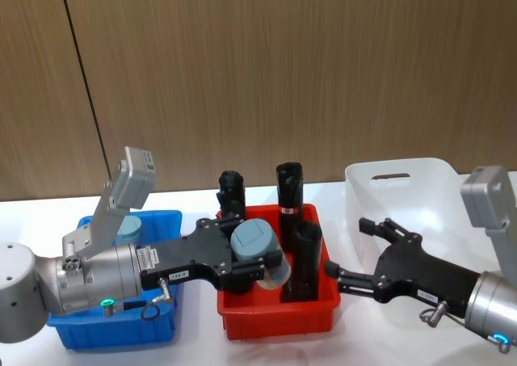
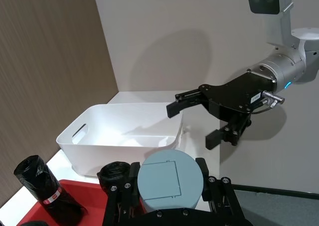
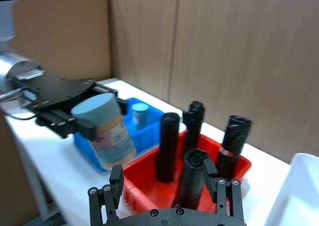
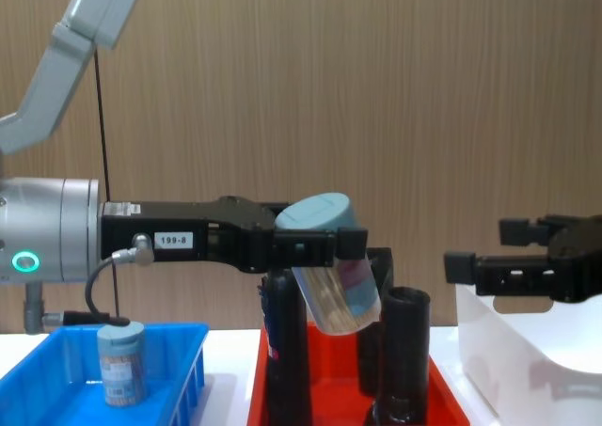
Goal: Pick the cotton swabs from the blue box and place them into the white box.
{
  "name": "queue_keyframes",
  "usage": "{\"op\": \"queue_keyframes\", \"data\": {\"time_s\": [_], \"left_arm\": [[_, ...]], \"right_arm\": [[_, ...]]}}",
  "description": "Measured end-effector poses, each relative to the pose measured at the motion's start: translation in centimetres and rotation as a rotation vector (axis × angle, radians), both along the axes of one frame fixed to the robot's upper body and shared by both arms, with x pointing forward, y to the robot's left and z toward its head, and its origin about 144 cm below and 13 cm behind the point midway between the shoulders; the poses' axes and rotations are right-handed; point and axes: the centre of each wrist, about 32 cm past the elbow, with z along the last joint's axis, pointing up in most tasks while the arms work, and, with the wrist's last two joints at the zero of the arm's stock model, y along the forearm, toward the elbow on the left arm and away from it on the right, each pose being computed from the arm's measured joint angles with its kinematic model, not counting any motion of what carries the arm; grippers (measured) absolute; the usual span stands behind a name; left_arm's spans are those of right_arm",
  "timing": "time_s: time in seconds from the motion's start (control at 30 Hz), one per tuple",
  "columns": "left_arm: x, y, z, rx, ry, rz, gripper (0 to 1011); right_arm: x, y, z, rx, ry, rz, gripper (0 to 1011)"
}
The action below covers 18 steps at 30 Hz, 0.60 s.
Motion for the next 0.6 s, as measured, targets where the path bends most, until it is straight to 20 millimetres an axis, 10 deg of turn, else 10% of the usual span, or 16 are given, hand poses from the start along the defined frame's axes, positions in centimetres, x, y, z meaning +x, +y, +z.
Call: {"op": "queue_keyframes", "data": {"time_s": [0.6], "left_arm": [[0.0,0.0,0.0,0.0,0.0,0.0,669]], "right_arm": [[3.1,1.1,0.7,-0.039,0.088,0.238,1002]]}}
